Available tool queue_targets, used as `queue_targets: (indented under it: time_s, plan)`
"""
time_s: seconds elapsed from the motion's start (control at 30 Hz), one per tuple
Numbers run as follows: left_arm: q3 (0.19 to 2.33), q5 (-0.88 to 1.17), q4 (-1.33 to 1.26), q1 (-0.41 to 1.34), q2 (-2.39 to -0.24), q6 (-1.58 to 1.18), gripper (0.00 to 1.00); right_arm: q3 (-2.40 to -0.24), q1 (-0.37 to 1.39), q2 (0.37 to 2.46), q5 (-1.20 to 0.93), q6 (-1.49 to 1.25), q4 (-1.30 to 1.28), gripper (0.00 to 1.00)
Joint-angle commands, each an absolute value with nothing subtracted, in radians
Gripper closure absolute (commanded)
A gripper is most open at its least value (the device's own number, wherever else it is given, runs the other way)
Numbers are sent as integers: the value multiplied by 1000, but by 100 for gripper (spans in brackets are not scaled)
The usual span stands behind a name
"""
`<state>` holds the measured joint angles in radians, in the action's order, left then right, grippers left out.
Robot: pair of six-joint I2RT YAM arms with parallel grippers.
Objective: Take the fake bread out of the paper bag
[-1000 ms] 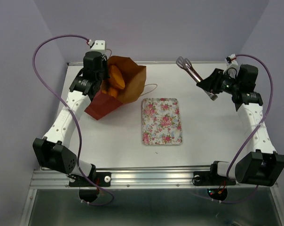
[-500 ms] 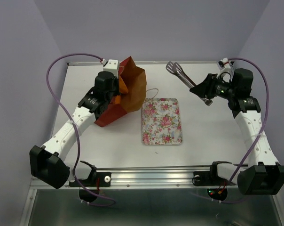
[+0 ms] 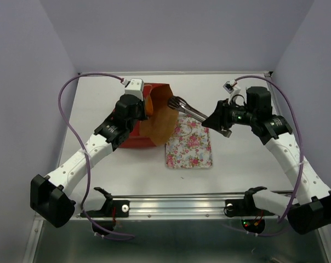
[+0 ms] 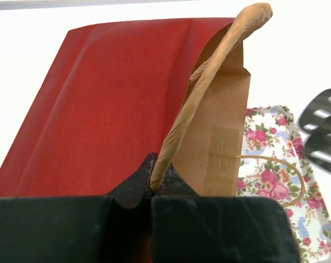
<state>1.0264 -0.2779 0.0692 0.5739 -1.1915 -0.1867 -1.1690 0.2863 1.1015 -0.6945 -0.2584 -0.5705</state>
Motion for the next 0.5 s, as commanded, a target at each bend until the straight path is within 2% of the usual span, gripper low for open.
queue_targets:
  time_s: [0.0,0.27,0.37,0.47]
  plan:
    - [1012,-316,-20,583,-1149,-255,100,-1161,354,1140,-612,-273,-577,52]
    - [1017,-310,-28,595,-1149,-261,100,-1184,595,1291,-398,-317,-479,49]
    - [1016,-304,-28,597,-1140,-247,100,-1235,620,1379,-243,-342,-451,49]
    - [1011,-302,-26,598,-1131,-239,100,-1267,629,1437,-210,-342,-428,45]
